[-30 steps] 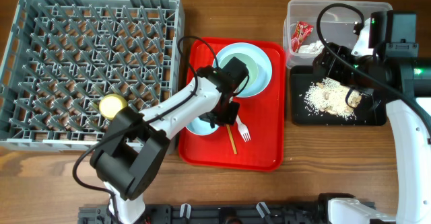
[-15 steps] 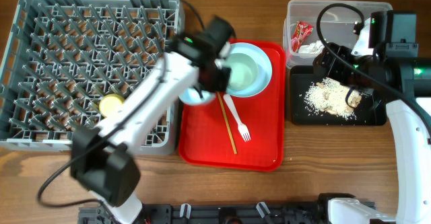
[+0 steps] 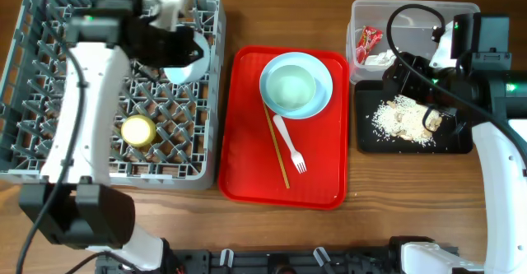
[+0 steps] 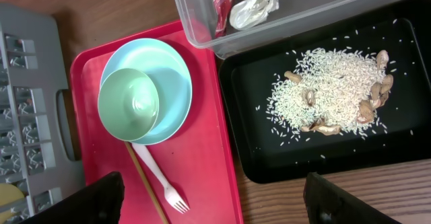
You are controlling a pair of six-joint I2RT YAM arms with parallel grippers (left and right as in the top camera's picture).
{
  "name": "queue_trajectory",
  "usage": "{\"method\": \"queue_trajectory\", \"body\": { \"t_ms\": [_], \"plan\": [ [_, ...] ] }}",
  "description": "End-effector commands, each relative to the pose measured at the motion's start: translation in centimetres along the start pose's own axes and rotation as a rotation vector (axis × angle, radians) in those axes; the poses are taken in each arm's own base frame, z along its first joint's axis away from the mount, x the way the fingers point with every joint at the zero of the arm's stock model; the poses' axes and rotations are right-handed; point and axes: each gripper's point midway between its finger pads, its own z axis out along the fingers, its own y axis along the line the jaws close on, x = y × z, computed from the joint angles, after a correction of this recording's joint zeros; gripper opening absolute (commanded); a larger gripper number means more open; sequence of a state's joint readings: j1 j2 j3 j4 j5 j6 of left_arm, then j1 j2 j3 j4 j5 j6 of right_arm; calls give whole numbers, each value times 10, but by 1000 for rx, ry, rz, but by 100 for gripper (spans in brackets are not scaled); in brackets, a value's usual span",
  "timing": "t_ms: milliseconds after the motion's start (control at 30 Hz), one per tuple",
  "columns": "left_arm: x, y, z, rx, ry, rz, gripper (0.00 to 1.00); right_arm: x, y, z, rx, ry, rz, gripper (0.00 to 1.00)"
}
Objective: Sort waste into correct bins and load items into the dishwasher rack
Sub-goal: 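Carry the light-blue bowl with the left gripper to the rack's back and release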
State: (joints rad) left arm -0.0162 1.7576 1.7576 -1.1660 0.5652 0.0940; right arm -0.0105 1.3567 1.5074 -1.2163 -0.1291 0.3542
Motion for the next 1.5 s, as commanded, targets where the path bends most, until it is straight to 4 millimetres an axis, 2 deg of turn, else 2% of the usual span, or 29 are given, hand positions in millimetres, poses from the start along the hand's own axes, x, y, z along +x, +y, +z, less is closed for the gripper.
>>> {"method": "queue_trajectory", "body": {
  "t_ms": [0, 167, 400, 500, 600, 767, 867, 967, 1133, 1267, 1467],
  "plan": [
    [-12, -1, -15, 235, -65, 21, 4, -5, -3, -2, 18, -19, -11, 86],
    [-34, 13, -26, 255, -166, 44, 4, -5, -3, -2, 18, -19, -12, 86],
    [-87, 27, -33, 151, -366, 219, 4, -4, -3, -2, 18, -17, -11, 86],
    [-105, 32, -30, 173, -420, 184, 4, -4, -3, -2, 18, -18, -11, 86],
    [-115, 27, -21, 278, -443, 206, 4, -5, -3, -2, 18, -18, -10, 86],
    [-122, 25, -7, 476, -446, 212, 4, -5, -3, -2, 18, -19, -11, 86],
    [-127, 40, 4, 564, -437, 154, 4, -5, -3, -2, 18, -18, -11, 86],
    [-127, 66, 15, 614, -422, 75, 4, -4, -4, -2, 19, -14, -10, 86],
    [-116, 101, 30, 645, -389, -25, 4, -4, -4, -2, 19, -15, -10, 86],
    [-108, 122, 32, 652, -375, -92, 4, -3, -4, -1, 20, -13, -8, 85],
    [-104, 138, 27, 641, -380, -139, 4, -2, -5, 3, 24, 1, -6, 85]
  ]
}}
